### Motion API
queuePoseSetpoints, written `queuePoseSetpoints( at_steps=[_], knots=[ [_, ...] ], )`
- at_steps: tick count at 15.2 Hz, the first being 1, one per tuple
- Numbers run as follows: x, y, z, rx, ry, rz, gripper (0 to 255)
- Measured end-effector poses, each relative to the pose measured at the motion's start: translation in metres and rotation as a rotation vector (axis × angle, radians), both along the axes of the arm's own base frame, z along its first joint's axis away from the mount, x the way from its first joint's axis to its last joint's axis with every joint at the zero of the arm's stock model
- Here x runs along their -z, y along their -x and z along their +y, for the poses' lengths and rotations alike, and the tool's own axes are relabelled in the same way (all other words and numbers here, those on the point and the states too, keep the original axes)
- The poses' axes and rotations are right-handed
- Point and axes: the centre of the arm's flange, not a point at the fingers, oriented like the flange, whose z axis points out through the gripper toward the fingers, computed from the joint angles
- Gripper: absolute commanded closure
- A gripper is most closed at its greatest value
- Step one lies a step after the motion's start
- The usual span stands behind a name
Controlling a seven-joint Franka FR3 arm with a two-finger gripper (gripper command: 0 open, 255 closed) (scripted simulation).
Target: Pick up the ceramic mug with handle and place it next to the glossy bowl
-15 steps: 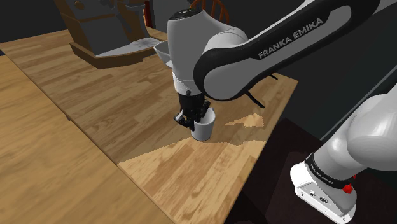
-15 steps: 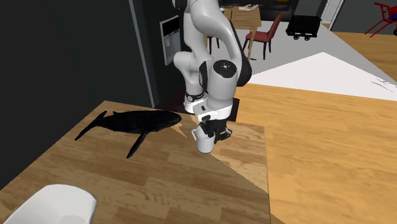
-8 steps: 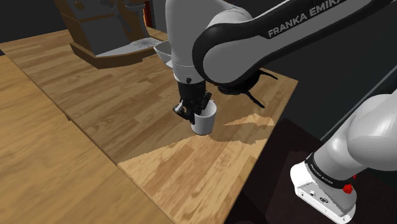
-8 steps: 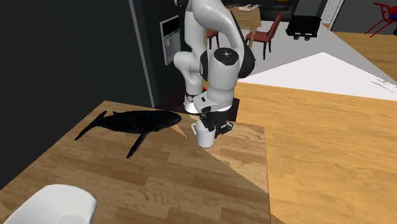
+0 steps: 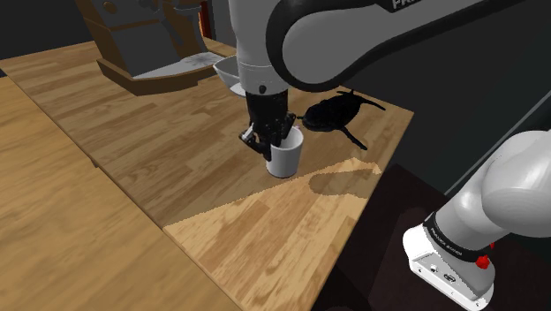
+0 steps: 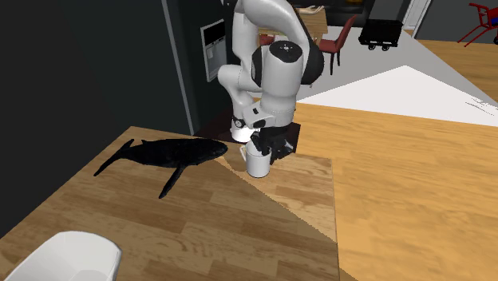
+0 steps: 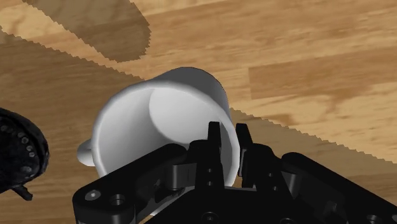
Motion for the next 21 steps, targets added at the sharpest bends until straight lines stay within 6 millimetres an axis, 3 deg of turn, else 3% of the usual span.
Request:
queuePoseSetpoints(
  at_steps=[19, 21],
  knots=[
    [-0.100, 0.000, 0.001, 0.000, 0.000, 0.000, 255],
    [-0.103, -0.011, -0.012, 0.000, 0.000, 0.000, 255]
  ],
)
